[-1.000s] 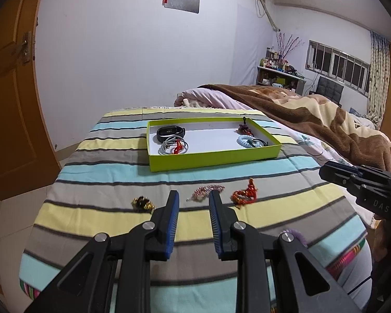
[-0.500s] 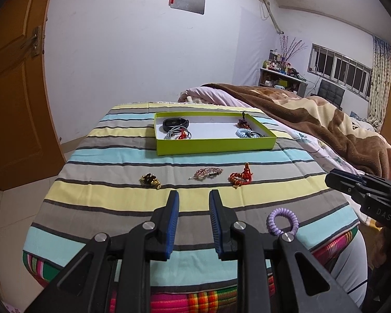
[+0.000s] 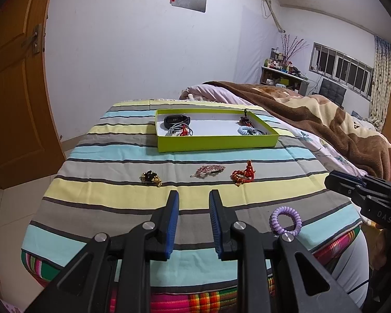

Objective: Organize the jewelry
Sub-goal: 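Withdraw both open tools from the box back over the remaining jewelry, then close the right tool on the purple coil hair tie, then grasp the pink rhinestone hair clip with the left tool while the right tool lifts the coil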

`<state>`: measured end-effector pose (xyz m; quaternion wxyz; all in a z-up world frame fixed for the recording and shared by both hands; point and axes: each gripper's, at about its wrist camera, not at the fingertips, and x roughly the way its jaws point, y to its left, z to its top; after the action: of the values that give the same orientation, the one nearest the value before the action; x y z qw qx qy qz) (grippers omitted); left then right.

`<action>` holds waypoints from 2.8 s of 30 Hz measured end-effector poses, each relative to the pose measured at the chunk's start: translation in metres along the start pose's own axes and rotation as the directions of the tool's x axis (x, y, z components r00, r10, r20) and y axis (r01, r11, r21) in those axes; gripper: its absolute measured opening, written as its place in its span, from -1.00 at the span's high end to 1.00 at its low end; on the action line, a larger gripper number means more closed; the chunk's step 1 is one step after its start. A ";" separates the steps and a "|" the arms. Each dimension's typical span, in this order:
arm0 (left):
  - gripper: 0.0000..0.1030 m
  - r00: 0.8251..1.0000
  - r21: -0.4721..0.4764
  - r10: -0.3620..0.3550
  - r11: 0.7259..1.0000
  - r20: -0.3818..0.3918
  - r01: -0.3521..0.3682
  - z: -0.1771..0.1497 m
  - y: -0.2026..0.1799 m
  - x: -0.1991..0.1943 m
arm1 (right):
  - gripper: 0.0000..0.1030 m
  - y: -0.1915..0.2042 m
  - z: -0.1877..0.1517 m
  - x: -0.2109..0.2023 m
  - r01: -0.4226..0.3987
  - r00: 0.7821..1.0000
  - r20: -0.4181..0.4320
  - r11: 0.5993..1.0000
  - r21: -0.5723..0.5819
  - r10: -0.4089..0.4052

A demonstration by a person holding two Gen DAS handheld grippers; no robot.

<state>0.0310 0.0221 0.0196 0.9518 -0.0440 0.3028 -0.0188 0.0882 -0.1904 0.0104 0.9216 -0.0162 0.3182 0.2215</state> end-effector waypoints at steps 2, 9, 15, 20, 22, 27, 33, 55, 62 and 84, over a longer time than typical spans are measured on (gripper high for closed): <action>0.52 1.000 -0.003 0.002 1.000 -0.003 -0.002 -0.001 0.001 0.002 | 0.63 0.000 -0.001 0.002 0.001 1.000 -0.008 1.000 -0.001 -0.001; 0.52 1.000 -0.013 0.011 1.000 -0.020 -0.011 -0.001 0.005 0.012 | 0.63 0.000 -0.007 0.017 -0.003 0.999 -0.049 1.000 -0.010 0.002; 0.52 0.999 -0.021 0.019 1.000 -0.037 -0.020 -0.002 0.010 0.022 | 0.63 0.002 -0.018 0.036 -0.012 0.994 -0.108 1.000 -0.024 0.009; 0.52 0.998 -0.018 0.012 1.000 -0.054 -0.013 -0.002 0.012 0.029 | 0.63 0.004 -0.025 0.049 -0.016 0.988 -0.155 0.999 -0.033 0.011; 0.52 0.998 -0.014 0.009 1.000 -0.056 -0.010 -0.001 0.011 0.032 | 0.63 0.004 -0.027 0.053 -0.017 0.986 -0.168 0.999 -0.037 0.010; 0.52 0.998 -0.010 -0.001 1.000 -0.058 0.001 0.001 0.010 0.036 | 0.63 0.008 -0.030 0.060 -0.022 0.981 -0.193 0.998 -0.056 0.011; 0.50 0.998 -0.006 -0.014 1.000 -0.066 0.014 0.004 0.009 0.043 | 0.63 0.008 -0.028 0.064 -0.015 0.979 -0.205 0.998 -0.065 0.001; 0.22 0.982 0.126 -0.098 0.985 -0.161 0.119 0.032 -0.015 0.109 | 0.80 -0.018 -0.005 0.069 0.007 0.985 -0.172 1.000 0.003 -0.006; 0.21 0.958 0.149 -0.123 0.975 -0.260 0.166 0.035 -0.022 0.130 | 0.80 -0.027 0.003 0.074 0.001 0.987 -0.164 1.000 0.023 0.002; 0.20 0.967 0.265 -0.139 0.944 -0.215 0.195 0.052 -0.033 0.135 | 0.80 -0.036 0.008 0.070 -0.014 0.990 -0.142 0.999 0.044 0.020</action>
<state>0.1707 -0.0157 -0.0124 0.9092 0.0695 0.3832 -0.1475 0.1571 -0.1939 -0.0290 0.8947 -0.0096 0.3882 0.2206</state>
